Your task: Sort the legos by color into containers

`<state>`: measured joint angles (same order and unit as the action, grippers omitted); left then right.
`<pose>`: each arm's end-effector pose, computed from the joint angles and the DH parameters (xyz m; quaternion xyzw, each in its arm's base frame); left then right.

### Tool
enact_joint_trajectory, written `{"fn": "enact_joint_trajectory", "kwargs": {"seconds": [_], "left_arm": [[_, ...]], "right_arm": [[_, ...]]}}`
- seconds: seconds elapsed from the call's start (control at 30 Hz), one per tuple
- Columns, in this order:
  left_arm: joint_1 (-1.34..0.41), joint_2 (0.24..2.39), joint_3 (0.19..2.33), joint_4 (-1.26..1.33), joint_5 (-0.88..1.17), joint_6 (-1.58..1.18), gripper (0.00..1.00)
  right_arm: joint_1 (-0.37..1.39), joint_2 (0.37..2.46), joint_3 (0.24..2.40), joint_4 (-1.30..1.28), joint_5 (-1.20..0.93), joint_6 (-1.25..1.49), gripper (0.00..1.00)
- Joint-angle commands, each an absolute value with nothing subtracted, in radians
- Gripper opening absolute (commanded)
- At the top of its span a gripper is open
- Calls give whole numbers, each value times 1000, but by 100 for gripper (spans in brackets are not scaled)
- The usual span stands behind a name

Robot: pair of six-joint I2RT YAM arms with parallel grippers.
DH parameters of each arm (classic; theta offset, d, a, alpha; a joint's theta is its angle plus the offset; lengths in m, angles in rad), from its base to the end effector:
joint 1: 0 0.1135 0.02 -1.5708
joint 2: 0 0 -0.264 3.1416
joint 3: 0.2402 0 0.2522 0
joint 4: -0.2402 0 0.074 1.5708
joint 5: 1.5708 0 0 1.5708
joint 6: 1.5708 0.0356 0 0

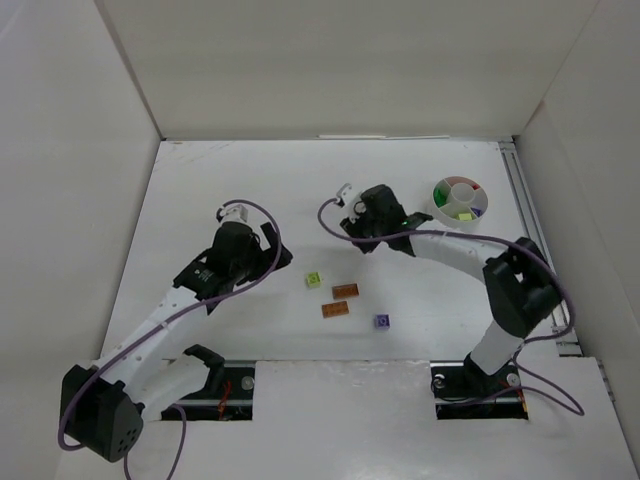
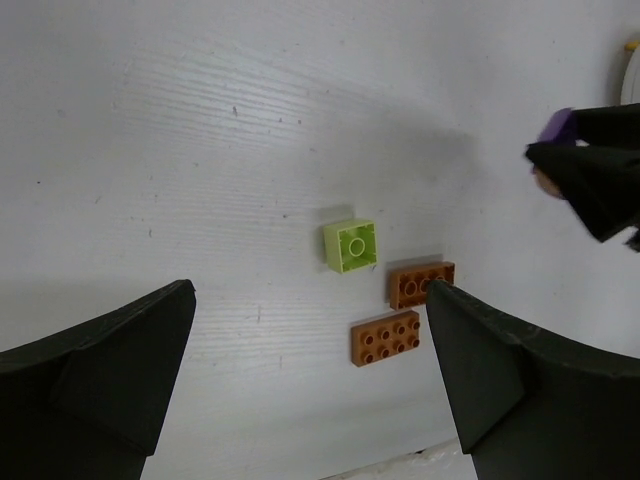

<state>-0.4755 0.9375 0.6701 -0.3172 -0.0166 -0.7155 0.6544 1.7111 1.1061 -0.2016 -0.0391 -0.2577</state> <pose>0.1845 -0.0944 0.2590 -0.1093 0.8740 -0.2595 0.3960 0.2914 0.2253 0.2058 -0.4151 0.8297 0.0912 0.3619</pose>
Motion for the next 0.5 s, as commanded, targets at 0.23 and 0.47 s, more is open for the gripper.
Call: {"fn": "enact_joint_trajectory", "kwargs": {"seconds": [0.23, 0.47], "left_arm": [[-465, 1109, 793, -178, 52, -660, 99], [-465, 1255, 903, -126, 112, -611, 99]], "right_arm": [[195, 1413, 1117, -155, 28, -129, 17], [-76, 1410, 1140, -155, 69, -65, 20]]}}
